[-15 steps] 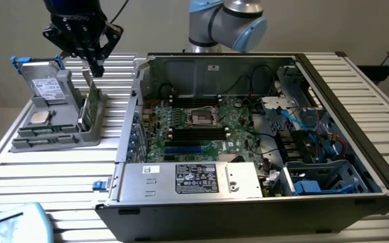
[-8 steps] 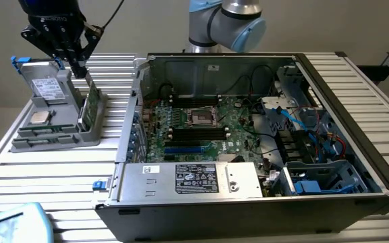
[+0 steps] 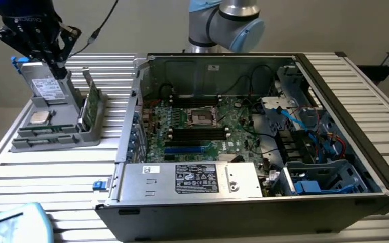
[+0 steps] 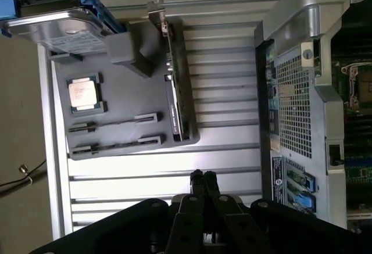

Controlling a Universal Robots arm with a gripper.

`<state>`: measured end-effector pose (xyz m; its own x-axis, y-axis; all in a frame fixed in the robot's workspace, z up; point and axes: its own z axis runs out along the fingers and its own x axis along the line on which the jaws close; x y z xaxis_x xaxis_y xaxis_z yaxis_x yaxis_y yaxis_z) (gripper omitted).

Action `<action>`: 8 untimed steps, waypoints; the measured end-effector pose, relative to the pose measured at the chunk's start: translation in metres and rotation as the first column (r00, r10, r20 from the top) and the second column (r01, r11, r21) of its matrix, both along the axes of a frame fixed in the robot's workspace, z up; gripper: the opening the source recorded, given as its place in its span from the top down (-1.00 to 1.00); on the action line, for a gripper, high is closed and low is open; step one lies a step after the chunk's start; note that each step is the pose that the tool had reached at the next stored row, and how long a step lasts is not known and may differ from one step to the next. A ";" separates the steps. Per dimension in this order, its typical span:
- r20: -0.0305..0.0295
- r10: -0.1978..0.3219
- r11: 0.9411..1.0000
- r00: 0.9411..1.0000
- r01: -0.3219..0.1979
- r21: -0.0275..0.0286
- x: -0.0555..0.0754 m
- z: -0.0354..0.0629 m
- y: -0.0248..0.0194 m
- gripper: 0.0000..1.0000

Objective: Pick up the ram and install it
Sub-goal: 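Reach for the ram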

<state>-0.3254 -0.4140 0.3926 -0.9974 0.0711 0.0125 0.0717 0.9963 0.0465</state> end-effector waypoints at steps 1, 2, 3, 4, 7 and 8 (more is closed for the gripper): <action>0.000 0.000 1.000 1.000 0.000 0.000 -0.005 0.0000 -0.0003 0.80; -0.001 0.000 1.000 1.000 0.000 0.000 -0.009 -0.0001 -0.0005 0.80; -0.001 0.000 1.000 1.000 0.000 0.000 -0.014 -0.0002 -0.0007 0.80; -0.001 0.000 1.000 1.000 0.000 0.000 -0.018 -0.0004 -0.0009 0.80; -0.003 0.000 1.000 1.000 0.000 0.000 -0.031 -0.0013 -0.0012 0.80; -0.003 0.000 1.000 1.000 0.000 0.000 -0.036 -0.0018 -0.0012 0.80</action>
